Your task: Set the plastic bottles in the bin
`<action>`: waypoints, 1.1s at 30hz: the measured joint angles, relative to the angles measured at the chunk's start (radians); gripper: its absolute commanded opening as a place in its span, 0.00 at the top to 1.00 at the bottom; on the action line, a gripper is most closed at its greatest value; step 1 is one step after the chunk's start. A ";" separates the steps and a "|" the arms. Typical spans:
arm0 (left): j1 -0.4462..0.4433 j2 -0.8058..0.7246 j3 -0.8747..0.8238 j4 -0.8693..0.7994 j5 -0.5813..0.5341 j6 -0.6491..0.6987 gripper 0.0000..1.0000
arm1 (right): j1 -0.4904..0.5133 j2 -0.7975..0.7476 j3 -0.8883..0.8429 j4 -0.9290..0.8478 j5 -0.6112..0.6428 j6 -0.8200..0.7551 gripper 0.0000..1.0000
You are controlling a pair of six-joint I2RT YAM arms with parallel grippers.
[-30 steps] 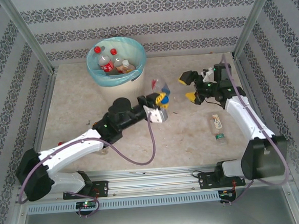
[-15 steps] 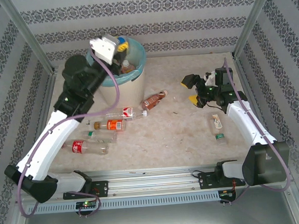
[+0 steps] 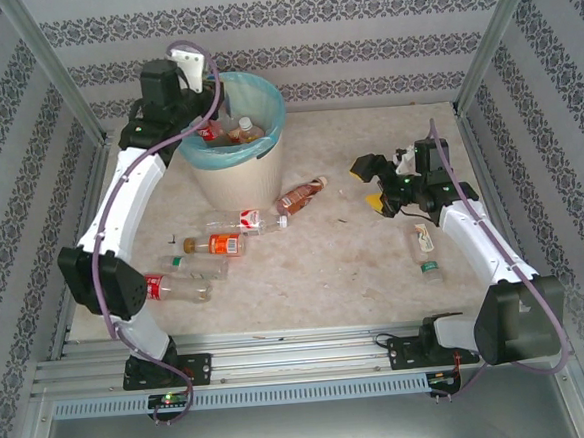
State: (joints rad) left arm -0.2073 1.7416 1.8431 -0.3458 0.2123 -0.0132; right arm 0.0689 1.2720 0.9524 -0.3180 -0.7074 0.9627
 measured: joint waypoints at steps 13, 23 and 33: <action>-0.002 0.120 -0.060 -0.051 0.044 0.010 1.00 | 0.048 0.044 0.000 0.000 0.020 -0.020 0.05; -0.002 0.124 -0.105 -0.040 0.045 0.037 0.46 | 0.080 0.064 0.021 -0.006 0.039 -0.032 0.06; -0.002 -0.096 -0.205 0.058 0.063 0.029 0.48 | 0.127 0.052 0.052 -0.038 0.106 -0.085 0.08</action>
State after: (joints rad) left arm -0.2092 1.6455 1.6379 -0.2882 0.2749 0.0162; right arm 0.1955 1.3243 1.0042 -0.3561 -0.6018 0.8780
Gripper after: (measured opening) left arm 0.529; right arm 0.917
